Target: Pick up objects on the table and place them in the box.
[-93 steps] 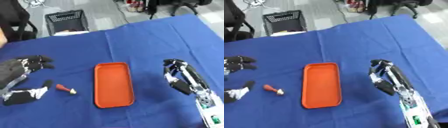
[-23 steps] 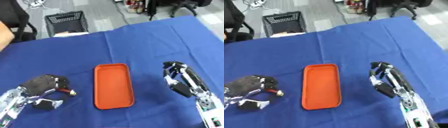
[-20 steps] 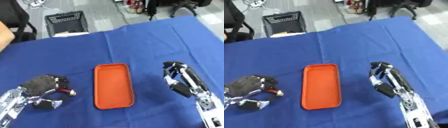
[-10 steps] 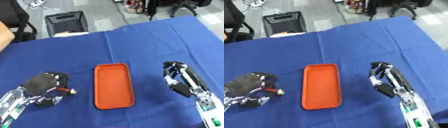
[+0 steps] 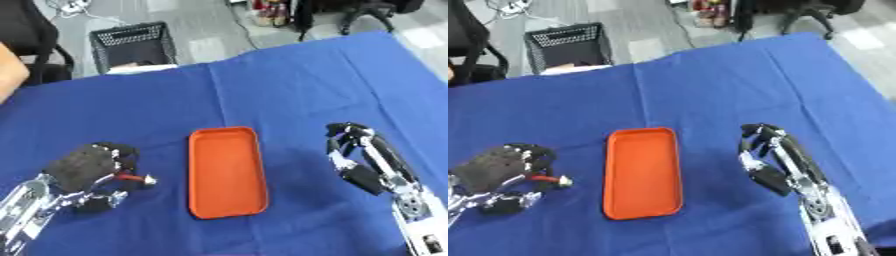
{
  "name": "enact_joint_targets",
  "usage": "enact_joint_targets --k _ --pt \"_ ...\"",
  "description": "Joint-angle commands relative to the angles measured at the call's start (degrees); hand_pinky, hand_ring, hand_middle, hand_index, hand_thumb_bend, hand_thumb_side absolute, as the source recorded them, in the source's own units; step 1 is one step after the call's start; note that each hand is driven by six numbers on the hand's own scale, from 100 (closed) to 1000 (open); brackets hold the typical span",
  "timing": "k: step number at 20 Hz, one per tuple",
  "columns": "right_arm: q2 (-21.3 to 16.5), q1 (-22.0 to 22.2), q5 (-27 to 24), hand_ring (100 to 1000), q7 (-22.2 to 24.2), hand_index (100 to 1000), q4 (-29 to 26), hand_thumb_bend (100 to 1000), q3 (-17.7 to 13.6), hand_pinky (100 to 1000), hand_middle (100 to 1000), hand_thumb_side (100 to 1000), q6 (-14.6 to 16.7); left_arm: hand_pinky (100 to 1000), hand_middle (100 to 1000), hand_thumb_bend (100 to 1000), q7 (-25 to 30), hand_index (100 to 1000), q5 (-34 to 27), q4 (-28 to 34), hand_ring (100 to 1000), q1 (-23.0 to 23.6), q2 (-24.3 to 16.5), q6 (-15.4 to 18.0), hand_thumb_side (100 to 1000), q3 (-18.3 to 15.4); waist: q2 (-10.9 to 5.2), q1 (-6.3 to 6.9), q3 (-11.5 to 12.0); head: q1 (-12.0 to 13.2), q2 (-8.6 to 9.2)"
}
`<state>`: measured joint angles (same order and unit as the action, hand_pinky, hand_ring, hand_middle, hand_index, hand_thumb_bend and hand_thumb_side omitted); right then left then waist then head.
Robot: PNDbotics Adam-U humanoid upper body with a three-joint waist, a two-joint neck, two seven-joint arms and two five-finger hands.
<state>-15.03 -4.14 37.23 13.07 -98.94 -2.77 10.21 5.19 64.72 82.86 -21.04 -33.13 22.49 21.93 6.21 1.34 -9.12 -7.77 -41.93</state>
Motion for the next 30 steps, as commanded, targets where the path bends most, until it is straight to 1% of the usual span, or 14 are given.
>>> enact_joint_targets --k 1,4,9,23,30 --pt "-0.8 -0.1 -0.2 595 0.1 850 -0.7 100 -0.2 491 692 681 0.1 699 784 147 1.1 632 0.1 0.2 798 -0.5 -0.5 0.1 261 -0.1 -0.77 -0.07 0.0 0.4 0.41" --pt "-0.9 -0.1 -0.2 595 0.1 850 -0.7 100 -0.2 491 692 681 0.1 699 783 139 1.6 629 0.0 -0.1 798 -0.5 -0.4 0.0 259 0.0 -0.76 -0.08 -0.1 0.3 0.4" --pt "-0.9 0.0 -0.2 595 0.1 850 -0.7 100 -0.2 491 692 682 0.1 700 779 100 1.5 606 -0.2 -0.3 795 -0.5 -0.3 -0.3 249 -0.1 -0.73 -0.07 -0.1 0.3 0.4" --pt "-0.8 0.0 -0.2 595 0.1 850 -0.7 100 -0.2 491 692 680 0.1 703 778 100 1.3 594 -1.3 0.4 794 -0.4 -0.2 -1.4 240 -0.6 -0.75 -0.1 0.0 0.3 0.47" --pt "-0.8 0.0 -0.2 595 0.1 850 -0.7 100 -0.3 491 692 679 0.1 710 779 100 1.8 602 -4.2 2.6 793 -0.2 0.0 -3.3 236 -1.9 -0.76 -0.12 0.0 0.3 0.51"
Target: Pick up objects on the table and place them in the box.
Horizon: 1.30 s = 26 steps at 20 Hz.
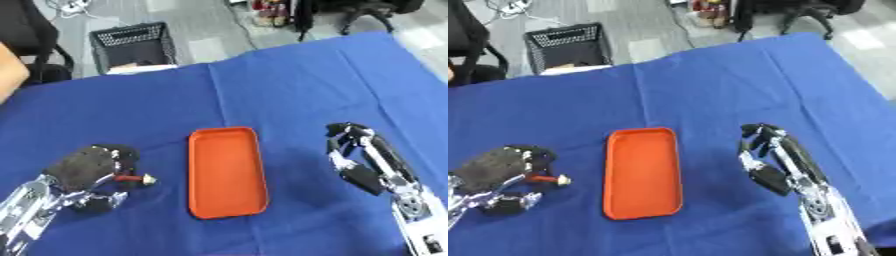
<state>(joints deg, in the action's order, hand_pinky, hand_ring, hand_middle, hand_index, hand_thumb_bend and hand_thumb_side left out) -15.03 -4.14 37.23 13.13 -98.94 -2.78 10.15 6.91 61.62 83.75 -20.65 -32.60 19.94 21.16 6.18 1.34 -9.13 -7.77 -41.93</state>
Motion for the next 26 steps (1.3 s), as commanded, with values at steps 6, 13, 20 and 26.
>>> enact_joint_targets --k 6,13,20,26 --pt "-0.8 -0.1 -0.2 595 0.1 850 -0.7 100 -0.3 491 692 677 0.2 711 779 100 0.8 603 -2.3 3.2 793 -1.0 -0.7 -1.4 235 -1.2 -0.77 -0.12 0.1 0.3 0.55" --pt "-0.9 -0.1 -0.2 595 0.1 850 -0.6 100 -0.2 491 692 678 0.2 711 779 100 1.2 602 -2.6 3.7 793 -1.2 -0.6 -1.6 235 -1.1 -0.76 -0.09 0.0 0.3 0.51" --pt "-0.8 -0.2 -0.2 595 0.1 850 -0.7 100 -0.2 491 693 675 0.2 712 778 100 1.4 592 -3.0 3.9 792 -1.4 -0.4 -1.8 237 -0.9 -0.79 -0.1 0.0 0.2 0.58" --pt "-0.8 -0.2 -0.2 596 0.1 850 -0.7 100 -0.2 491 693 675 0.2 713 778 100 1.3 588 -3.3 4.0 791 -1.5 -0.2 -2.1 238 -1.0 -0.76 -0.1 0.0 0.2 0.6"
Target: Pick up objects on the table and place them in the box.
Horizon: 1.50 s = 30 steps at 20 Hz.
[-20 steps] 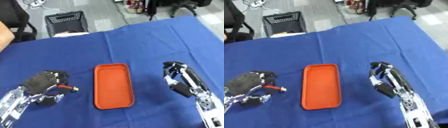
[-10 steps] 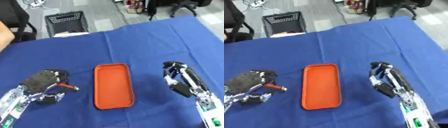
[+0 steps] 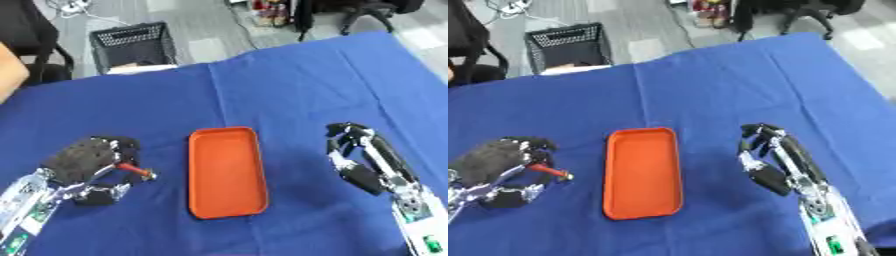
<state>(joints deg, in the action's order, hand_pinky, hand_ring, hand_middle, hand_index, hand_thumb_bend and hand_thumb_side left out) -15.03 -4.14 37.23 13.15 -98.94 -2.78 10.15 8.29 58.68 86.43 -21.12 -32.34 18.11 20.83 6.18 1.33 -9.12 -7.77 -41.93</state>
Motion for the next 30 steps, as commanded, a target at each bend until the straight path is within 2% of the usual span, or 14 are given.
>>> enact_joint_targets --k 1,17,30 --pt "-0.8 -0.2 -0.2 596 0.1 850 -0.7 100 -0.2 491 693 676 0.2 714 778 100 -0.1 588 -0.5 1.5 791 -1.1 -0.4 -0.3 238 -0.7 -0.76 -0.09 0.0 0.2 0.59" --pt "-0.8 -0.1 -0.2 596 0.1 851 -0.7 100 -0.3 492 693 675 0.2 721 777 100 0.5 587 -3.4 4.1 789 -1.5 -0.2 -1.6 243 -1.3 -0.77 -0.08 0.0 0.1 0.59" --pt "-0.8 0.0 -0.3 596 0.2 852 -0.6 100 -0.3 492 693 676 0.3 734 776 100 2.3 592 -8.0 6.9 785 -4.3 2.4 -2.7 246 -1.3 -0.87 -0.09 -0.1 0.1 0.47"
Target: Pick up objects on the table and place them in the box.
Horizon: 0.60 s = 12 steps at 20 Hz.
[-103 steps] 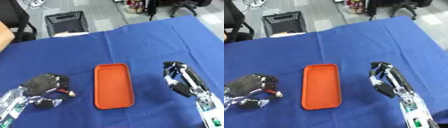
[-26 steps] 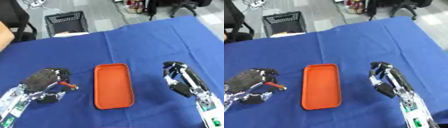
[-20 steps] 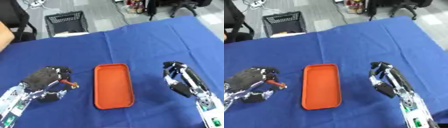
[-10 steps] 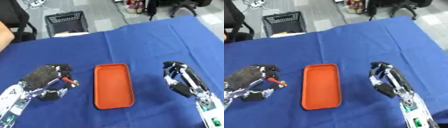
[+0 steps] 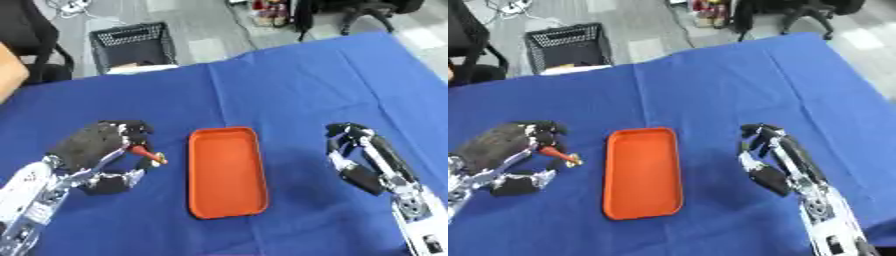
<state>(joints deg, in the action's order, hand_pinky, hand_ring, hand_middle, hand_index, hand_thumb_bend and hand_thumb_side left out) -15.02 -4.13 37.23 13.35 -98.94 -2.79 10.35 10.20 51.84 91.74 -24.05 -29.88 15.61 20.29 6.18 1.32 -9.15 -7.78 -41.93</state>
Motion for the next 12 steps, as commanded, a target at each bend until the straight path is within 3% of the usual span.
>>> enact_joint_targets --k 1,12 --pt "-0.8 0.0 -0.3 596 0.0 851 -0.6 100 -0.3 492 693 676 0.1 736 776 100 0.5 593 -1.6 1.8 784 -1.7 0.2 -0.3 247 -0.8 -0.88 -0.09 -0.1 0.1 0.46" --pt "-0.8 0.1 -0.4 596 0.2 852 -0.5 100 0.0 492 693 674 0.3 734 775 100 3.4 597 -4.1 1.5 784 -7.5 4.2 0.5 249 1.9 -1.07 -0.2 -0.4 0.5 0.34"
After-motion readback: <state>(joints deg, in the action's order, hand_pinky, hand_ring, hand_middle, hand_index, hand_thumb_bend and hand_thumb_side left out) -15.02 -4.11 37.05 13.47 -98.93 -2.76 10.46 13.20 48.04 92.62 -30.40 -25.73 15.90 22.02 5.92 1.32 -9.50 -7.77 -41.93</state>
